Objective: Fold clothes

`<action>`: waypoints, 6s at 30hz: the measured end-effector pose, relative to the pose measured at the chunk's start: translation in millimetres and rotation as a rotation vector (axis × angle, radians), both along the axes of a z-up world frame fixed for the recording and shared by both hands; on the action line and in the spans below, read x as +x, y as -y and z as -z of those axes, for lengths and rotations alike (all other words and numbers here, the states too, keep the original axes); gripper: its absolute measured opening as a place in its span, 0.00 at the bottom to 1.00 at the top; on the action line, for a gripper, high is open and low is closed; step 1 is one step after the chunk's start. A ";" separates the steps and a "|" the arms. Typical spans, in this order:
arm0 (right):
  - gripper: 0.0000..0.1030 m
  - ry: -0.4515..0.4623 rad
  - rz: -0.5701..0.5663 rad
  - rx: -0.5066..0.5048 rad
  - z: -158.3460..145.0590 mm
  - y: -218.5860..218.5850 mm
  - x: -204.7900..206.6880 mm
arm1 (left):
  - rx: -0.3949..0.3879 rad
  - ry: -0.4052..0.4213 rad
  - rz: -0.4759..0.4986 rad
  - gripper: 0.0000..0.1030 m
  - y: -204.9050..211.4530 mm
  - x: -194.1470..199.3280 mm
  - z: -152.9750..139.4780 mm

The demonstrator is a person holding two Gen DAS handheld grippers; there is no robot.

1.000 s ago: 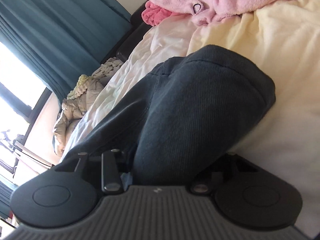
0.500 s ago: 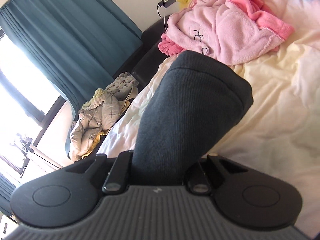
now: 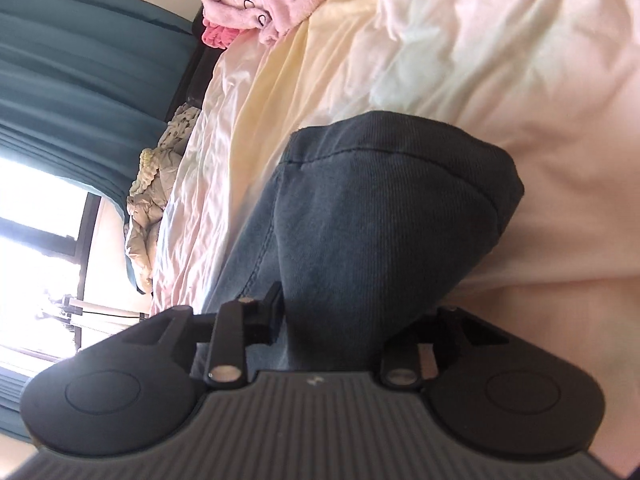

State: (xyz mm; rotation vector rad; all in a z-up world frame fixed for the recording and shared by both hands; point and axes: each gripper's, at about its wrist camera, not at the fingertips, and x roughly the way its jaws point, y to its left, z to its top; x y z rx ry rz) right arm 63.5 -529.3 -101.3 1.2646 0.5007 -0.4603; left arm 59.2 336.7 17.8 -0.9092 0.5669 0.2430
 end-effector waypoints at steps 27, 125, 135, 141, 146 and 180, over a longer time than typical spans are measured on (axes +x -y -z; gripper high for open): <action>0.24 -0.003 0.297 -0.132 -11.2 -15.3 -80.8 | 0.640 0.221 0.838 0.91 345.3 55.0 -41.1; 0.70 0.296 0.067 0.149 42.9 2.4 13.7 | 0.612 0.092 0.626 0.80 304.9 47.2 37.4; 0.56 0.346 0.036 0.099 44.4 20.8 28.7 | 0.665 0.094 0.643 0.83 318.6 53.4 48.6; 0.18 0.312 0.093 0.106 42.0 21.8 26.6 | 0.671 0.099 0.646 0.84 319.8 53.5 49.6; 0.16 0.339 0.125 0.022 13.1 13.4 24.0 | 0.702 0.087 0.660 0.84 323.7 53.7 51.4; 0.14 0.276 -0.202 -1.114 -174.8 -250.6 54.9 | 0.658 0.146 0.204 0.86 218.0 19.7 -27.0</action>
